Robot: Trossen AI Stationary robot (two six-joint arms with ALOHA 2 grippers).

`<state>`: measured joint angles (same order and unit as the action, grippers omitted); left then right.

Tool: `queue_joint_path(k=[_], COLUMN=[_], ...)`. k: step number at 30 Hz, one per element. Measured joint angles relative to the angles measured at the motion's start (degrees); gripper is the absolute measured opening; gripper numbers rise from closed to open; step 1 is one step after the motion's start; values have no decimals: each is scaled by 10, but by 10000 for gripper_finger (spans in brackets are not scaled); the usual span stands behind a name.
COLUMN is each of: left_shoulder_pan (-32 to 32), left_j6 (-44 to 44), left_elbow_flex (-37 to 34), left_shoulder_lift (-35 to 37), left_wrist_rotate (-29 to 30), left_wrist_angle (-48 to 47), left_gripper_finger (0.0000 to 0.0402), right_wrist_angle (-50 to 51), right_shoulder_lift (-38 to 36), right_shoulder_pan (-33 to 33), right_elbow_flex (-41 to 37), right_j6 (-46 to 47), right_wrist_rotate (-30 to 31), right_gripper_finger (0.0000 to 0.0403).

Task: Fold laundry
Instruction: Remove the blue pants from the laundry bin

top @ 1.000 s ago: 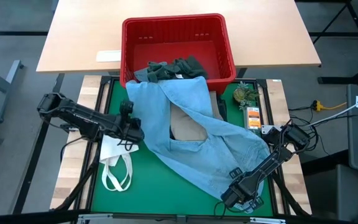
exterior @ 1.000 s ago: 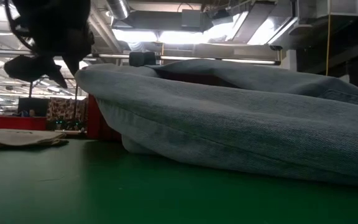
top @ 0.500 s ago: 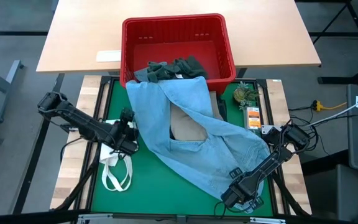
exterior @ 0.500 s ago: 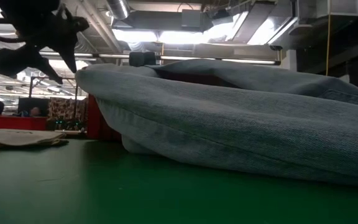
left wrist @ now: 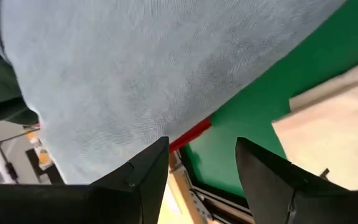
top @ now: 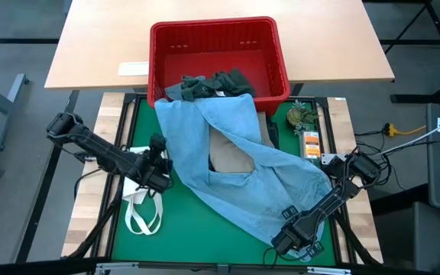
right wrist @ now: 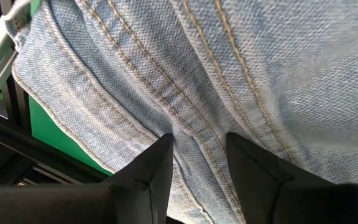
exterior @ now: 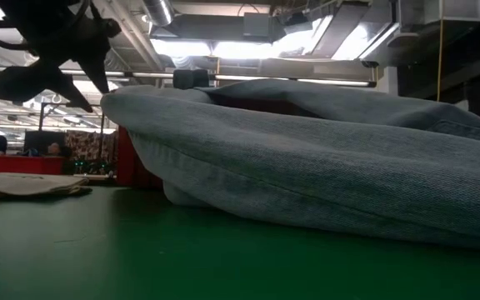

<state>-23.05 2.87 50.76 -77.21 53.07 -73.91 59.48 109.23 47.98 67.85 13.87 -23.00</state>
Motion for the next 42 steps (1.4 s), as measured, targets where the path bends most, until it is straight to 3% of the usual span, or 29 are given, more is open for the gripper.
queue_joint_path(k=[22,26,31,33,35,42], left_shoulder_pan=[141,160,166,162,157,132], left_j6=[-86,-86,-75,-73,-59,54], left_elbow_flex=[0,0,0,0,2,104], left_shoulder_lift=[0,0,0,0,0,0], left_wrist_rotate=[19,19,17,2,-31,-262], left_wrist_angle=[96,116,147,148,141,-5], left_gripper_finger=[178,148,58,18,9,2], right_wrist_angle=[0,0,1,1,2,3], right_shoulder_lift=[0,0,0,0,0,0], right_shoulder_pan=[0,0,0,0,0,0], right_elbow_flex=[0,0,0,0,0,0], right_j6=[0,0,5,15,29,41], right_wrist_rotate=[0,0,0,0,0,-10], right_gripper_finger=[149,149,149,149,149,149])
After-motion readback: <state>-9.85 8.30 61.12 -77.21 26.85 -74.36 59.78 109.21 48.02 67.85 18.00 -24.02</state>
